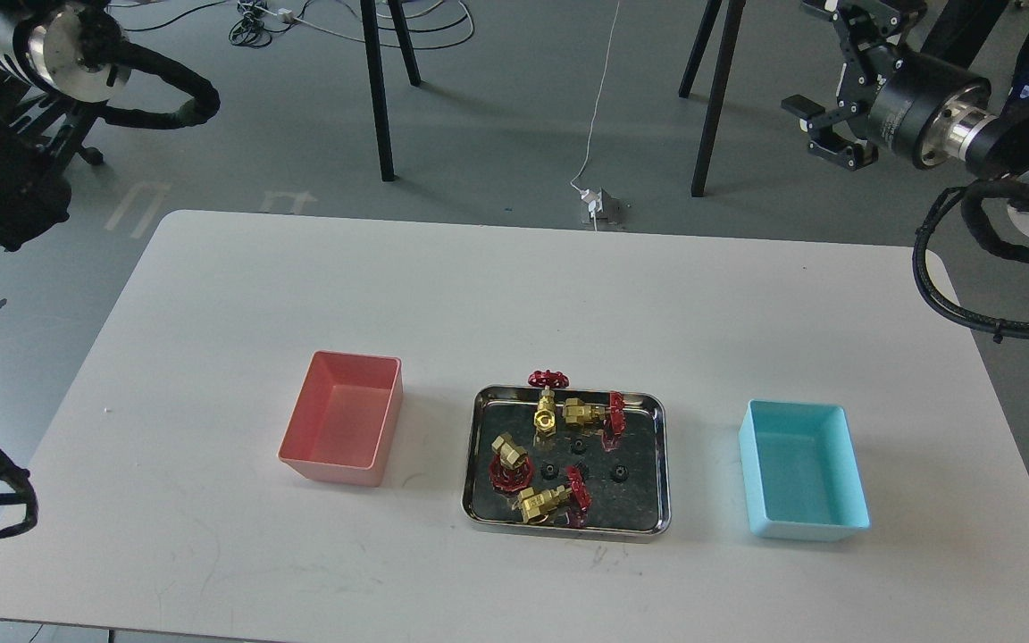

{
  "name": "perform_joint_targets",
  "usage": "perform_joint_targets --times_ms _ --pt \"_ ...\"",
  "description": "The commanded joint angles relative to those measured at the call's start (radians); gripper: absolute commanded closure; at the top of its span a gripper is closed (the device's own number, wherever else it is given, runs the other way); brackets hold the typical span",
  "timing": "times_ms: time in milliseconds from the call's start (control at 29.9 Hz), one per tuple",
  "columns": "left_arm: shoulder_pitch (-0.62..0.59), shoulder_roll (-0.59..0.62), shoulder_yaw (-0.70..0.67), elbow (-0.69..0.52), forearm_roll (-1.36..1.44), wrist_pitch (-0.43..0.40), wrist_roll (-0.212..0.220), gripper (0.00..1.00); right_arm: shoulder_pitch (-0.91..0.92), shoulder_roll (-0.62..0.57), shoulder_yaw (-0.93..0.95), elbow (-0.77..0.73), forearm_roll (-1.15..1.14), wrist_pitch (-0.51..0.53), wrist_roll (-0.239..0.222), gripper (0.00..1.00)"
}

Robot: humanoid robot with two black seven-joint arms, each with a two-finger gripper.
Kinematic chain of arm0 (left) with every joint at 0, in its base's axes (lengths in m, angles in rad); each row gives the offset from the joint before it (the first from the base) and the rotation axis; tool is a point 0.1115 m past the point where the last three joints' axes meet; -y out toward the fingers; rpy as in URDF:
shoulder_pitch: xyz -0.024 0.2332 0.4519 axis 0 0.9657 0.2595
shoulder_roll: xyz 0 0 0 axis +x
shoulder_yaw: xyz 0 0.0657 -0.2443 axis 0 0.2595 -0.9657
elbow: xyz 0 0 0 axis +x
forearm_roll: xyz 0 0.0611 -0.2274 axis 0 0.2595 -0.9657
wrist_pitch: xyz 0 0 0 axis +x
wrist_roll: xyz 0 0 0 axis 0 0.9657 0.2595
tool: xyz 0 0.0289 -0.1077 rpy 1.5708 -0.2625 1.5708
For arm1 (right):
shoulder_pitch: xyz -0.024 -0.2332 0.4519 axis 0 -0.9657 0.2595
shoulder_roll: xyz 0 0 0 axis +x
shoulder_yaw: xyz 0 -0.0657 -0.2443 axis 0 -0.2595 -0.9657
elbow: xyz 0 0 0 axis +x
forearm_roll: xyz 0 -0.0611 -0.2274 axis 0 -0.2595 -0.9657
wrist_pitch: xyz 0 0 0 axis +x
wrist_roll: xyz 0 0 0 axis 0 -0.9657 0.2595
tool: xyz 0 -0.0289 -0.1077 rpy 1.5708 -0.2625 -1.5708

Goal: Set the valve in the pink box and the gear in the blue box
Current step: 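Move the left arm from rest toward the metal tray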

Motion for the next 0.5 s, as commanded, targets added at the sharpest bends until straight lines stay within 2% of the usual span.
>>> perform_joint_targets --times_ms 0,100,167,201,267,301,401,468 --pt "0.002 -0.001 0.001 -0.004 0.002 0.001 -0.007 0.0 -0.001 -0.001 0.002 -0.001 0.0 -0.001 0.001 0.01" --pt "0.002 -0.003 -0.011 -0.005 0.009 0.0 -0.011 0.0 -0.001 0.0 0.002 0.001 -0.001 -0.001 0.005 0.01" --pt "0.008 -0.01 -0.031 -0.005 0.003 -0.032 -0.013 0.0 -0.001 -0.001 0.002 0.001 -0.001 -0.001 0.009 0.01" --pt "0.015 -0.003 -0.046 -0.004 0.0 -0.073 -0.012 0.0 0.001 0.0 0.002 0.001 -0.001 -0.001 0.009 0.01" --pt "0.06 0.008 -0.106 0.022 -0.009 -0.223 -0.012 0.0 -0.001 0.0 0.002 0.001 -0.001 0.0 0.009 0.01" --pt "0.077 0.003 -0.142 0.05 -0.008 -0.248 -0.013 0.0 -0.001 0.002 0.002 0.001 -0.001 0.0 0.009 0.01" --pt "0.111 -0.033 -0.204 0.137 0.005 -0.248 -0.013 0.0 0.004 0.008 0.002 0.001 -0.001 0.0 0.009 0.01" --pt "0.137 -0.026 -0.186 0.136 0.028 -0.248 -0.04 0.0 0.007 0.008 0.002 0.002 -0.001 0.0 0.011 0.01"
